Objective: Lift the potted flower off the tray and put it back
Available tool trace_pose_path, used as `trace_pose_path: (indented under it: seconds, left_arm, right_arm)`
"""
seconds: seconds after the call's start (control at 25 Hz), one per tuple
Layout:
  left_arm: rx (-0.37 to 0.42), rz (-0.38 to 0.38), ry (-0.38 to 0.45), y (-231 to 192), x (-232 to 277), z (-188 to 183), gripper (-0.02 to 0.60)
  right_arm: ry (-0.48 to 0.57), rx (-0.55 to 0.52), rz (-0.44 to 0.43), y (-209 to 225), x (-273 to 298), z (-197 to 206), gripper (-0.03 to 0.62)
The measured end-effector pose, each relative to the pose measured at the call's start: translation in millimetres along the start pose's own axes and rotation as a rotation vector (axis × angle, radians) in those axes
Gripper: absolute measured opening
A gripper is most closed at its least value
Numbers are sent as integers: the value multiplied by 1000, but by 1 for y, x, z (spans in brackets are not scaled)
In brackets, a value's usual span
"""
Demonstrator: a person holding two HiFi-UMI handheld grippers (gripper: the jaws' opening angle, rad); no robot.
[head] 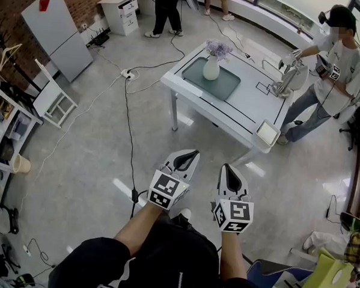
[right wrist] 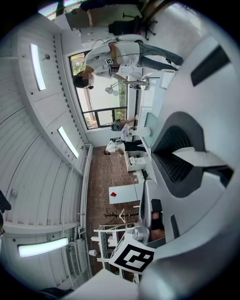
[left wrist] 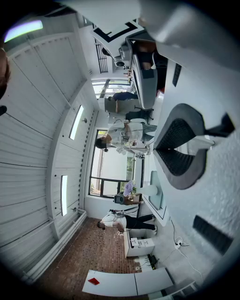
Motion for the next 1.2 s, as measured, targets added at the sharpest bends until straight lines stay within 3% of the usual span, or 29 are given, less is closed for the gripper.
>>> trace_pose_path:
  seconds: [0.56, 1.2]
  left_arm:
    - [10, -8, -4, 3, 2, 1, 6]
    - [4, -34, -43, -10, 0, 10, 6]
  right_arm:
    - [25, 31, -24, 5, 0, -1, 6]
    - [-13, 49, -47, 5, 19, 10, 6]
Point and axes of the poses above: the fingertips, and each gripper's own axes: x forward along the fingers, y to its right, z out of its underside, the point moved 1 cm from there along -x, backward along the fingers, and after that the axes turned 9 degrees about x, right-handed, at the moved point
